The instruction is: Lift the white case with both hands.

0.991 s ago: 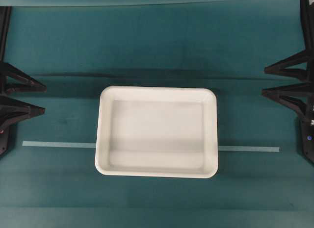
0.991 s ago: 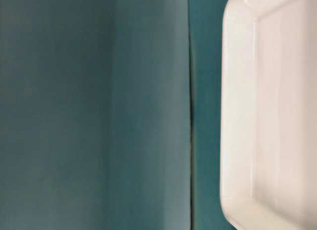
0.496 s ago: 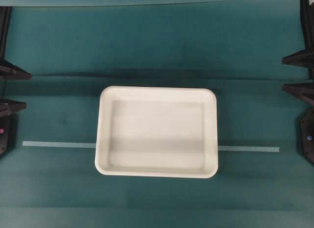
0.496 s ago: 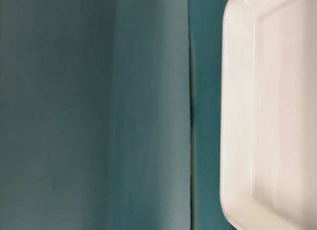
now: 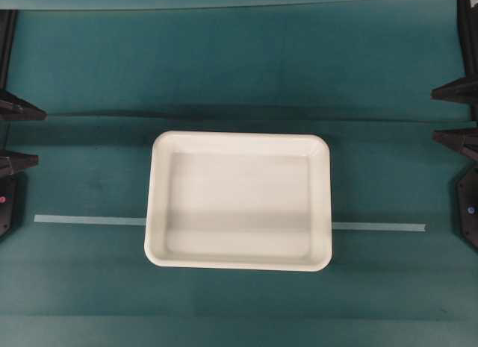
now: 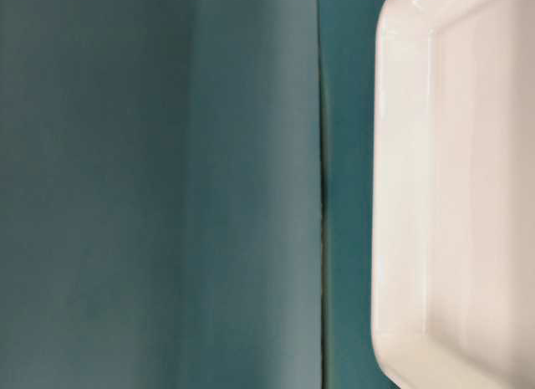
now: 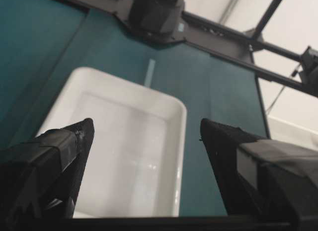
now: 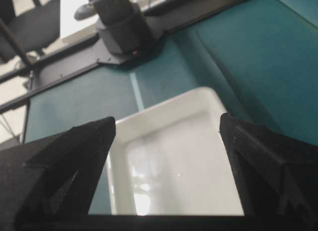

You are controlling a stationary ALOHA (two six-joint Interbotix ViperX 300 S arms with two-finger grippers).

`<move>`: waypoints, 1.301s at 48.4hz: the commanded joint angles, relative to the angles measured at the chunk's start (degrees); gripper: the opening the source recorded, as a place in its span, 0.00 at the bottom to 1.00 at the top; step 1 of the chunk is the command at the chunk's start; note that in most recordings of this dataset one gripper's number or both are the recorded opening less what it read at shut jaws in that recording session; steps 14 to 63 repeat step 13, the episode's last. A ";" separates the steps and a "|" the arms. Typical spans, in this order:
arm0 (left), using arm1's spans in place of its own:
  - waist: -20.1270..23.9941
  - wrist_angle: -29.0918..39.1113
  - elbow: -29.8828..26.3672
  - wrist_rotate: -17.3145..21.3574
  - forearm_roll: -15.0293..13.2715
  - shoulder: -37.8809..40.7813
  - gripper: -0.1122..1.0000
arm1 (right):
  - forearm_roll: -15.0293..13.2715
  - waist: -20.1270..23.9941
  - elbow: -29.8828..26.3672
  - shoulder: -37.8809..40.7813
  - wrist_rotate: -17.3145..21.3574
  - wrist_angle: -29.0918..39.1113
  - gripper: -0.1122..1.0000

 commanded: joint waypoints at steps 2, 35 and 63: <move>0.09 -0.26 -1.41 0.09 0.18 1.23 0.93 | -0.26 0.09 -0.88 0.79 -0.09 -0.26 0.91; 0.09 -0.18 -1.41 0.09 0.18 1.05 0.93 | -0.26 0.09 -0.70 0.79 0.18 -0.26 0.91; 0.09 -0.18 -1.41 0.09 0.18 1.05 0.93 | -0.26 0.09 -0.70 0.79 0.18 -0.26 0.91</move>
